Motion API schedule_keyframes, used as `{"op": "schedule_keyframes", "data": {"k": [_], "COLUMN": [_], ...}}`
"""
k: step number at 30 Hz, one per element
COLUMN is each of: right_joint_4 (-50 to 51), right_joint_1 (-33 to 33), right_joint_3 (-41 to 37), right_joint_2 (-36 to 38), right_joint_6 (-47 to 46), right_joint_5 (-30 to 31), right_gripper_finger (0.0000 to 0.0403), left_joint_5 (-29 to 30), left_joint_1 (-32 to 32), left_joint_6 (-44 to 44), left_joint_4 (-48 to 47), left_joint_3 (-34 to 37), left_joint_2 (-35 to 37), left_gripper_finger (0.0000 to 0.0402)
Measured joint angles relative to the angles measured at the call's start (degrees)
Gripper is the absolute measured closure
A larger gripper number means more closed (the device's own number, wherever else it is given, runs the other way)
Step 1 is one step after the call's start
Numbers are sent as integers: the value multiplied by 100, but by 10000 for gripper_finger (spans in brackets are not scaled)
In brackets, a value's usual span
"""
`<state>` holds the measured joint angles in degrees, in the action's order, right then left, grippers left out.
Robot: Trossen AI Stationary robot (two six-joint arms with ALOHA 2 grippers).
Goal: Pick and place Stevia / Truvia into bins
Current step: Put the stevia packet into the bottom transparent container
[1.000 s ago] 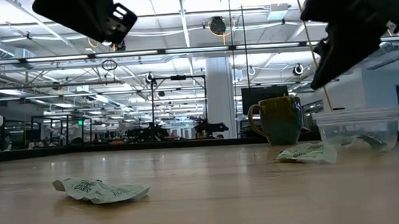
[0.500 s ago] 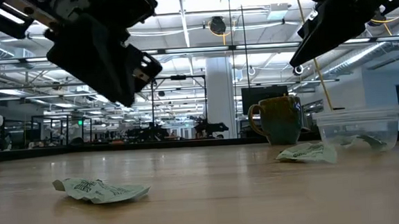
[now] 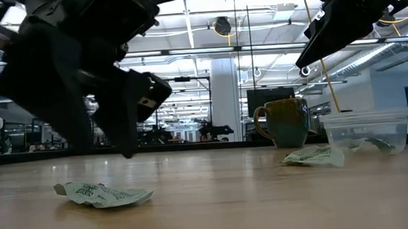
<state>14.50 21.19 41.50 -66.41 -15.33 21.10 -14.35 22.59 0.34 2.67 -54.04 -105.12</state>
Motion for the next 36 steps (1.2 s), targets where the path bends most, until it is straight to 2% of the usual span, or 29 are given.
{"op": "schedule_keyframes", "data": {"k": [4, 8, 18, 25, 30, 33, 36], "right_joint_4": [8, -11, -62, -320, -420, -422, -436], "right_joint_1": [0, 0, 1, 0, 0, 0, 1], "right_joint_3": [0, 0, 0, 0, 0, 0, 0], "right_joint_2": [0, 0, 0, 0, 0, 0, 0], "right_joint_6": [40, 427, 667, 918, 920, 920, 920], "right_joint_5": [0, 0, 0, -15, -17, -17, -20], "right_gripper_finger": [314, 314, 314, 314, 314, 314, 314], "left_joint_5": [45, 27, 25, 533, 550, 639, 969], "left_joint_1": [-8, -5, 59, 135, 95, 65, 19], "left_joint_6": [-486, -519, -946, -421, -72, 109, 350], "left_joint_4": [93, 190, 149, -105, -171, -199, -287], "left_joint_3": [-4, -4, -19, -26, -26, -28, -19], "left_joint_2": [-164, -369, -450, -437, -437, -423, -296], "left_gripper_finger": [260, 273, 275, 275, 277, 297, 337]}}
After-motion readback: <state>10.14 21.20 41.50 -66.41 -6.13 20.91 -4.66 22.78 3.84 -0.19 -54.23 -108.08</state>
